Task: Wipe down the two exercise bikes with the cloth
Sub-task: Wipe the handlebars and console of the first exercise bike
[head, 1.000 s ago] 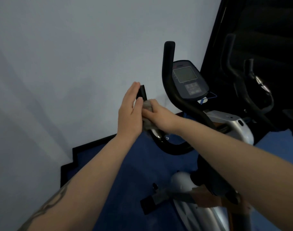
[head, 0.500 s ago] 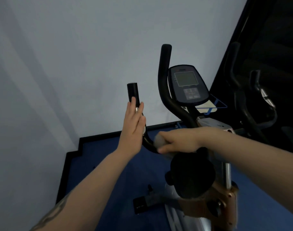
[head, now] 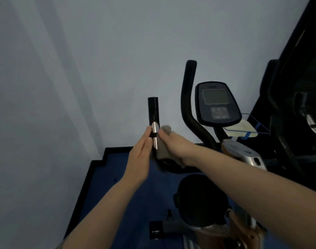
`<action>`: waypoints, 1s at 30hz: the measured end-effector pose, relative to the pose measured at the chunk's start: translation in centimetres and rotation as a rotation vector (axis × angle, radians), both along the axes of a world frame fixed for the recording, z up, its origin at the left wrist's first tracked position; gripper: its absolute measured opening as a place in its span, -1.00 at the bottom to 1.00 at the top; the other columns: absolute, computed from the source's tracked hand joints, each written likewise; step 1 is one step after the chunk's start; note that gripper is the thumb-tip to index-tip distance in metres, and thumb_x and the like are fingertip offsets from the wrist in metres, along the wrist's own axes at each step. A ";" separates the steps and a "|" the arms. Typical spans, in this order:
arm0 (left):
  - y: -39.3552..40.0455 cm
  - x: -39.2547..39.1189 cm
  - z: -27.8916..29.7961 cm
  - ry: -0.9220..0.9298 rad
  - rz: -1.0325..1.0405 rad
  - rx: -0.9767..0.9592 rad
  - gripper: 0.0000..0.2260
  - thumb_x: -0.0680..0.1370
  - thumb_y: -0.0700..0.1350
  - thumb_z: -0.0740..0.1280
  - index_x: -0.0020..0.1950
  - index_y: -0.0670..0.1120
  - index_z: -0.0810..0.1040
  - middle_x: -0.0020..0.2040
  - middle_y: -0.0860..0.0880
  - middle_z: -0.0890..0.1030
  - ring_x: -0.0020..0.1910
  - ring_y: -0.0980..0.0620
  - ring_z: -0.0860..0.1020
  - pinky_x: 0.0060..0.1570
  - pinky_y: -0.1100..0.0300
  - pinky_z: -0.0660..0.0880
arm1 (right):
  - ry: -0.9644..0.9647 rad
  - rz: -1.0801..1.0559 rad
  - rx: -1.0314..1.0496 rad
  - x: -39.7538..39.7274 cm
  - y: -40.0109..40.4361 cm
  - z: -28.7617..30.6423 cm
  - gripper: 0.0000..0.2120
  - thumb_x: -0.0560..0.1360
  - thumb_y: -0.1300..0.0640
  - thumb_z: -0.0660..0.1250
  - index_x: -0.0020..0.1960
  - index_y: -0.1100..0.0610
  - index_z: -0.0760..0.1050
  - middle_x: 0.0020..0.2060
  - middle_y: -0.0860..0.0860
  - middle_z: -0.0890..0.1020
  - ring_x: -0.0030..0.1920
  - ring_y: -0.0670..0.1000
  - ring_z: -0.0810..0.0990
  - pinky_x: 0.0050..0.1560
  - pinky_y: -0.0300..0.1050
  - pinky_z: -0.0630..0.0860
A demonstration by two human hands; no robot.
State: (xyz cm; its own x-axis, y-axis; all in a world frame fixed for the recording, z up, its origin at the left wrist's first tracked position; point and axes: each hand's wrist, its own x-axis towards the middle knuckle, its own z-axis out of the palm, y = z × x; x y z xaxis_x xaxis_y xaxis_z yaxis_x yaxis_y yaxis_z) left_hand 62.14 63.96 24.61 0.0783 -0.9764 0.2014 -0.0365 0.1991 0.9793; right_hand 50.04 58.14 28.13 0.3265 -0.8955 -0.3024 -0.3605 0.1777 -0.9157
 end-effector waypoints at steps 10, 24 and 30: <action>0.0 2.1 0.5 -0.173 0.032 0.012 -0.66 0.68 0.06 0.09 0.43 0.08 0.45 0.30 0.20 0.54 0.30 0.30 0.45 0.31 0.33 0.35 | -0.367 -0.180 0.183 2.3 -2.4 0.3 -0.38 0.58 -0.33 0.03 0.21 0.17 0.50 0.00 0.14 0.67 -0.03 0.07 0.68 -0.04 -0.09 0.62; -2.5 3.0 1.9 -0.200 0.057 -0.030 -0.70 0.68 -0.03 0.12 0.37 0.01 0.47 0.22 0.18 0.57 0.20 0.24 0.52 0.19 0.39 0.41 | -0.047 -0.200 -0.477 5.8 -6.5 4.7 -0.66 0.67 -0.01 0.04 0.37 0.13 0.25 0.13 0.17 0.54 -0.02 0.06 0.52 0.15 0.08 0.49; -3.4 4.0 1.6 -0.179 0.266 -0.005 -0.74 0.69 -0.05 0.08 0.06 0.09 0.57 0.04 0.20 0.62 -0.02 0.27 0.58 -0.14 0.52 0.39 | 0.490 -0.246 -0.562 6.5 -3.6 2.4 -0.38 0.64 0.01 0.14 0.56 0.18 -0.08 0.36 0.16 0.38 0.23 0.16 0.46 0.10 0.01 0.42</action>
State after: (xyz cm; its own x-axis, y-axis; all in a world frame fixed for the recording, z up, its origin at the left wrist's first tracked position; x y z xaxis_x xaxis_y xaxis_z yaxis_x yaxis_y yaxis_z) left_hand 66.14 60.60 26.25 0.2938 -0.9252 0.2401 -0.2598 0.1645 0.9516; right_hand 56.57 54.56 30.52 0.0458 -0.9862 0.1593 -0.7571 -0.1383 -0.6385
